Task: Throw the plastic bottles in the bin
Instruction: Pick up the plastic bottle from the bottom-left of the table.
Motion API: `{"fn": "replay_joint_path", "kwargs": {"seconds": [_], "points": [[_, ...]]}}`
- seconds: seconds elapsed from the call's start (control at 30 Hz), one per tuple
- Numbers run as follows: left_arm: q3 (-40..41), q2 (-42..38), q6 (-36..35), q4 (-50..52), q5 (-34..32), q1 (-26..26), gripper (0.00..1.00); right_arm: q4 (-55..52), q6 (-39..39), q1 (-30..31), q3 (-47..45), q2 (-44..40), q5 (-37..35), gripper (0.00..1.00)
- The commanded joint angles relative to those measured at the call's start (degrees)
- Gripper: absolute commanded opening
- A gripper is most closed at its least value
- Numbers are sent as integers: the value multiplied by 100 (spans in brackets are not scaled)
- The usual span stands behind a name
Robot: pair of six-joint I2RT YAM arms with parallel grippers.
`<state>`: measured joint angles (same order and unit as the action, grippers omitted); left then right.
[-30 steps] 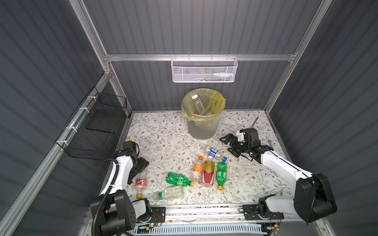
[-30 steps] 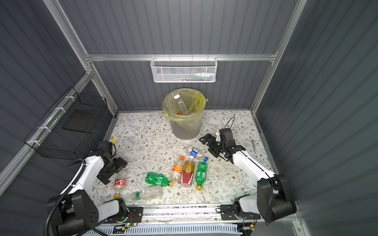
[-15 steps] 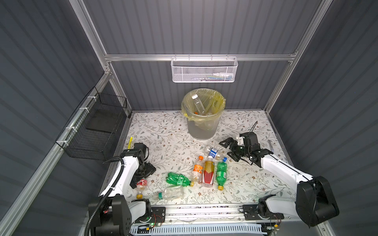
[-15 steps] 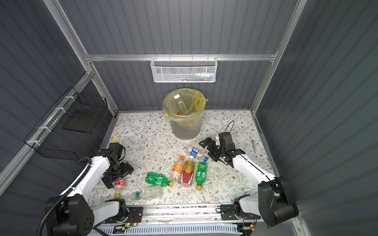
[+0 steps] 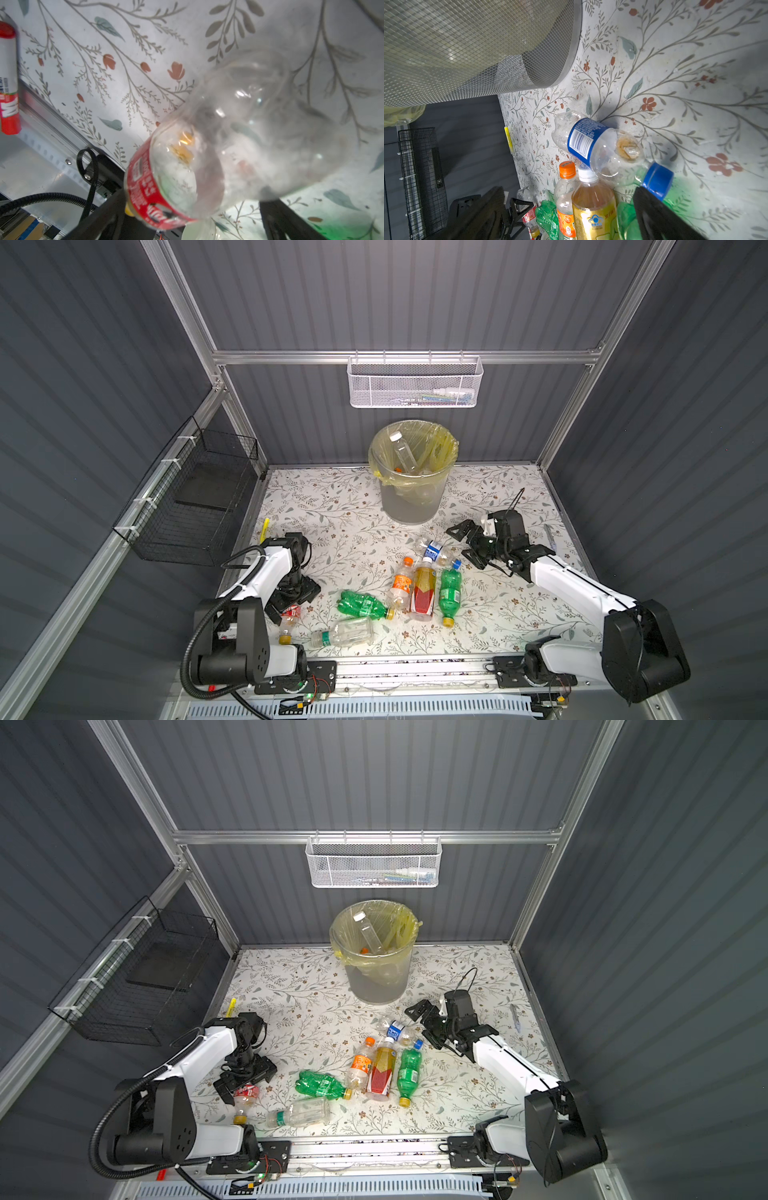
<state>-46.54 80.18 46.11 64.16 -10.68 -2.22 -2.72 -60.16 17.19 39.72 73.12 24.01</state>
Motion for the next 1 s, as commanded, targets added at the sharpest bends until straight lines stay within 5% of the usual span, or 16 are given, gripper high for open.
{"fn": "replay_joint_path", "kwargs": {"seconds": [0.0,0.57,0.83,0.97], "points": [[-96,306,-29,-373,-24,-31,98,84,-57,13,-57,9,-71,99],[-434,1253,-386,-1827,277,-170,60,-687,441,-88,449,21,-408,97],[-488,1026,-719,-2452,430,-191,57,-1457,1216,-273,930,-84,-1147,97],[-389,539,-1227,-3435,1064,-209,61,-1769,1725,-389,1212,60,-1221,97]]}}
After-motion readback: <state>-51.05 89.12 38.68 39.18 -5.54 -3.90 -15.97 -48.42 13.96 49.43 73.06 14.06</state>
